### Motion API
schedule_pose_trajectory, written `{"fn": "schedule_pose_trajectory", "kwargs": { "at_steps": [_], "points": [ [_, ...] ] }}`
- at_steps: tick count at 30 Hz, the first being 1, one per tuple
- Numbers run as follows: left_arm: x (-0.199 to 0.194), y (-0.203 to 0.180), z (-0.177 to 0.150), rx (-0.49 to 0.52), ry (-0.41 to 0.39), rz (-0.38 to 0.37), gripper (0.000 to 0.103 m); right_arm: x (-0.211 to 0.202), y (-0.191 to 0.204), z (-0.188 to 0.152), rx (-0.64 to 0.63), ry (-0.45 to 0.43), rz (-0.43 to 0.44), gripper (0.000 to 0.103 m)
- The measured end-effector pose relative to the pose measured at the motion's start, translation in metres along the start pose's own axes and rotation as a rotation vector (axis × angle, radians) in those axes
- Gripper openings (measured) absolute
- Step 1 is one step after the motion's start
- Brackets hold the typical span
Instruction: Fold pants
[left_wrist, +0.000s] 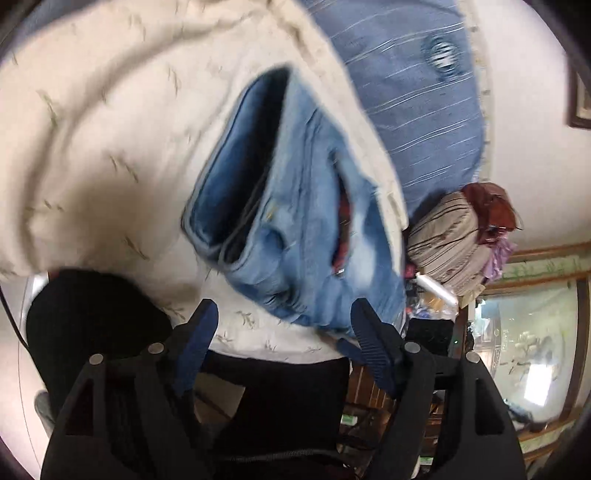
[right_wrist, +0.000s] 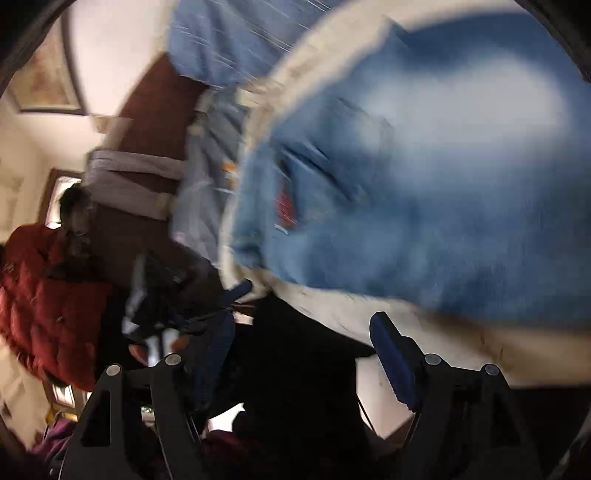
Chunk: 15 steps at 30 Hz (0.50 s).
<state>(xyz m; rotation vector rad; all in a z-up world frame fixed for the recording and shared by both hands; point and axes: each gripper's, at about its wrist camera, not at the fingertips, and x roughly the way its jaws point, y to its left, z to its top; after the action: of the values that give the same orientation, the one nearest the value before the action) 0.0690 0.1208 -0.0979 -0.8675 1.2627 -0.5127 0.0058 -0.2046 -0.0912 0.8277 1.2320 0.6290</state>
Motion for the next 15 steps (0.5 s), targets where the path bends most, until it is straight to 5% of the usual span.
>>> {"fn": "schedule_pose_trajectory", "kwargs": {
  "at_steps": [3,4,5,7,12,15],
  "points": [
    [0.013,-0.005,0.006,0.008,0.012,0.093,0.072,0.0,-0.016,0.008,0.108,-0.096,0.055,0.067],
    [0.014,-0.01,0.011,0.011,0.006,0.112,0.062,-0.002,-0.02,0.011,0.142,-0.132,0.105,0.054],
    [0.013,-0.014,0.015,0.015,0.006,0.12,0.038,-0.003,-0.021,0.012,0.163,-0.157,0.125,0.033],
    [0.009,-0.016,0.019,-0.017,0.017,0.116,0.025,-0.009,-0.014,0.013,0.114,-0.198,0.119,0.012],
    [0.018,0.008,0.017,-0.07,0.022,0.179,0.022,0.011,-0.03,0.007,0.112,-0.124,0.023,0.009],
    [0.025,0.031,0.01,-0.159,0.084,0.123,0.024,0.005,-0.044,0.004,0.167,-0.11,0.042,0.014]
  ]
}}
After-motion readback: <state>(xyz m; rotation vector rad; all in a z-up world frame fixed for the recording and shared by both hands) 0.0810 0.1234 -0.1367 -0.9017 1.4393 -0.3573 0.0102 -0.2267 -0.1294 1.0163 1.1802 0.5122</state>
